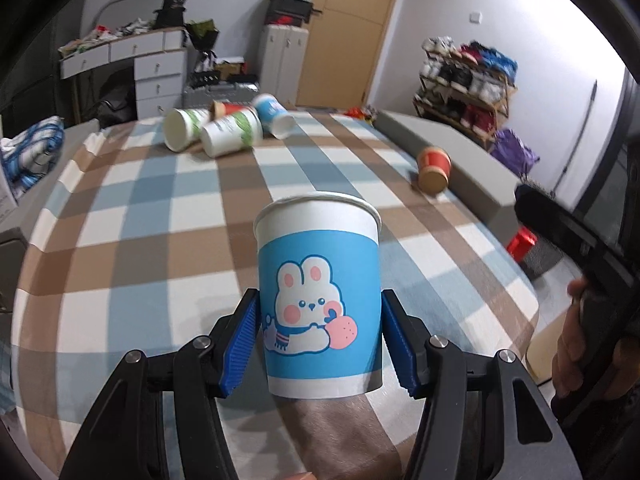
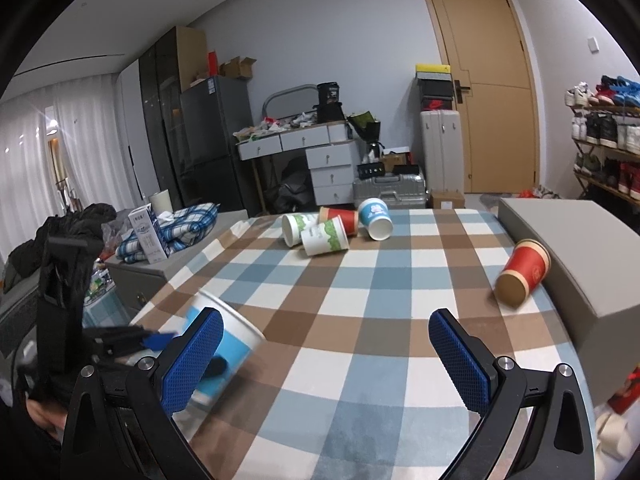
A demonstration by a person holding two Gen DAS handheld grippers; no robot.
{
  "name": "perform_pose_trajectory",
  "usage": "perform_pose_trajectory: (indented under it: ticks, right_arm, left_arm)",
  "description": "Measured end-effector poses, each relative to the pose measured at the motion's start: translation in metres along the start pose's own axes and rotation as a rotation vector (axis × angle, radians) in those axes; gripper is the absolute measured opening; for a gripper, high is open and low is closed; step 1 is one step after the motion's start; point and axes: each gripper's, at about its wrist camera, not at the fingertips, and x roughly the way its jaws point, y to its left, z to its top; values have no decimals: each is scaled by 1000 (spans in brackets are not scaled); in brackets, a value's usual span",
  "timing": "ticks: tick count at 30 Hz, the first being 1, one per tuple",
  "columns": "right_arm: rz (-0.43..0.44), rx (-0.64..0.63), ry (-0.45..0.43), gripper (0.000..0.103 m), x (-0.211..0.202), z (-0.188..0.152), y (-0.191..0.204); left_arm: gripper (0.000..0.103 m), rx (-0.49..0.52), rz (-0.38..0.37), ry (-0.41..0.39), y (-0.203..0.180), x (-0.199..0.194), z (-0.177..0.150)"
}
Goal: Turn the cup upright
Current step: 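Lift the blue bunny cup with the left gripper toward the right gripper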
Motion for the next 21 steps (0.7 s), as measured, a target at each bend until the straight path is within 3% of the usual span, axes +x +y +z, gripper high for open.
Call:
perform_pose_trajectory:
  ticks: [21]
  right_arm:
    - [8, -8, 24, 103, 3, -3, 3]
  left_arm:
    - [54, 12, -8, 54, -11, 16, -14]
